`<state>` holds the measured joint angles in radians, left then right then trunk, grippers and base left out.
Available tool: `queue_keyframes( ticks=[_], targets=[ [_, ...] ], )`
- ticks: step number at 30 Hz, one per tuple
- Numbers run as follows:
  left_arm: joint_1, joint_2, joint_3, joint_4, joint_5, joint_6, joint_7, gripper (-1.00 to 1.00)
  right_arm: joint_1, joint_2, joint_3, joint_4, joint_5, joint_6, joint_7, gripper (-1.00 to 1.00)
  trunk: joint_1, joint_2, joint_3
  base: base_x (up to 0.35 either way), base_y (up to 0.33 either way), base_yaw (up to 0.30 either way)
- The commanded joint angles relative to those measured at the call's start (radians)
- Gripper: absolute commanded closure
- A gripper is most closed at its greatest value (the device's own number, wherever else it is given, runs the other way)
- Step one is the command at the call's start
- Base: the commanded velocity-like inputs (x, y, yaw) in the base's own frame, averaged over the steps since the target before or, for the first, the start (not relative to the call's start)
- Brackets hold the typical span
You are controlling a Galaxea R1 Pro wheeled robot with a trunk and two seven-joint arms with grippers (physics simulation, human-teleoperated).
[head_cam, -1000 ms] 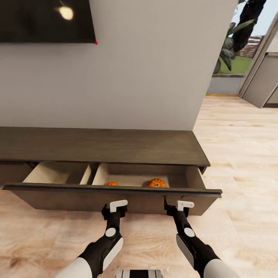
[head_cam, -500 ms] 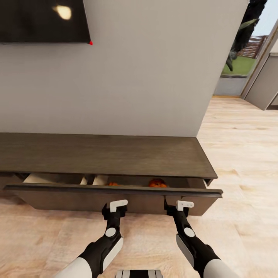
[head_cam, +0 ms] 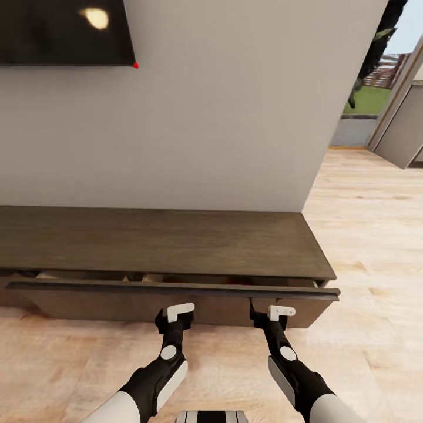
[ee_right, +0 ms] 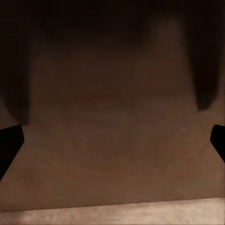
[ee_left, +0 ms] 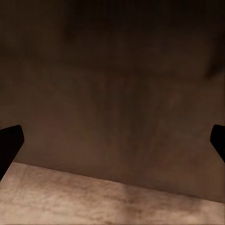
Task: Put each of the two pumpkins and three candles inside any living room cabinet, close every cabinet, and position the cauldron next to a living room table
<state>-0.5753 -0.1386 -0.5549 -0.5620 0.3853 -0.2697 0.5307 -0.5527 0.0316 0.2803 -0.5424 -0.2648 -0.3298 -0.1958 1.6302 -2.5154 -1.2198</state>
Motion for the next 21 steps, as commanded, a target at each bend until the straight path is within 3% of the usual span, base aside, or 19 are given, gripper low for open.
queue_keyframes(
  ticks=[1,21],
  targets=[
    [-0.001,0.001,-0.008,0.001,0.011,-0.006,0.006,-1.0,-0.001,-0.001,0.008,0.001,-0.01,-0.005,-0.007,-1.0,0.0,0.0,-0.001,0.111,0.002,0.0],
    [-0.001,0.001,-0.008,0.001,0.011,-0.006,0.006,-1.0,-0.001,-0.001,0.008,0.001,-0.009,-0.005,-0.007,-1.0,0.0,0.0,-0.001,0.086,0.0,0.0]
  ],
)
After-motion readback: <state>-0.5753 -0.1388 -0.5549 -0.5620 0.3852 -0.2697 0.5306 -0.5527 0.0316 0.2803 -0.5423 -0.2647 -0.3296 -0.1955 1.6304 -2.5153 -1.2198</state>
